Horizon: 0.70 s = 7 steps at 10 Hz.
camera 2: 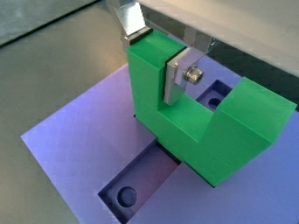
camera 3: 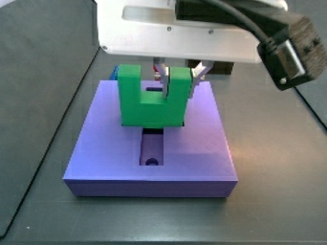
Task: Pick up the green object. Move up. Move to above the board. Insert the green object.
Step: Insert the green object.
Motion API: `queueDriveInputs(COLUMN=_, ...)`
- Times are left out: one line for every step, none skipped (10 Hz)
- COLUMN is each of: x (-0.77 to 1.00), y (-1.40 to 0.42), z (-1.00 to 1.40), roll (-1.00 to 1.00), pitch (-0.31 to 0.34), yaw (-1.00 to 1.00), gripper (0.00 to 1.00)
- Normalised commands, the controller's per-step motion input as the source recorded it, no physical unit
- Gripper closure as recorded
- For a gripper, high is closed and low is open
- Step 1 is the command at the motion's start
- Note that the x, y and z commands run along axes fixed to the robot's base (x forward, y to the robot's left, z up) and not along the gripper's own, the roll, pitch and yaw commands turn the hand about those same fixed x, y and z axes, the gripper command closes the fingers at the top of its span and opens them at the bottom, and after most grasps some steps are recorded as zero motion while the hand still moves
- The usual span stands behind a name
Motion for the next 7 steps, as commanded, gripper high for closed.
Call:
queueDriveInputs(x=0.00, y=0.11, z=-0.40, roll=-0.13, pitch=0.016, yaw=-0.08, gripper=1.00)
queueDriveInputs(x=0.00, y=0.10, z=-0.47, roll=-0.14, pitch=0.017, yaw=-0.08, gripper=1.00)
queueDriveInputs(x=0.00, y=0.07, z=-0.53, roll=-0.14, pitch=0.027, yaw=-0.09, gripper=1.00)
queueDriveInputs(x=0.00, y=0.07, z=-0.63, roll=-0.14, pitch=0.029, yaw=-0.11, gripper=1.00)
queueDriveInputs(x=0.00, y=0.07, z=-0.65, roll=-0.11, pitch=0.019, yaw=-0.10, gripper=1.00)
queueDriveInputs(x=0.00, y=0.04, z=-0.50, roll=-0.08, pitch=0.004, yaw=-0.07, gripper=1.00)
queueDriveInputs(x=0.00, y=0.00, z=0.00, roll=0.00, pitch=0.000, yaw=0.00, gripper=1.00)
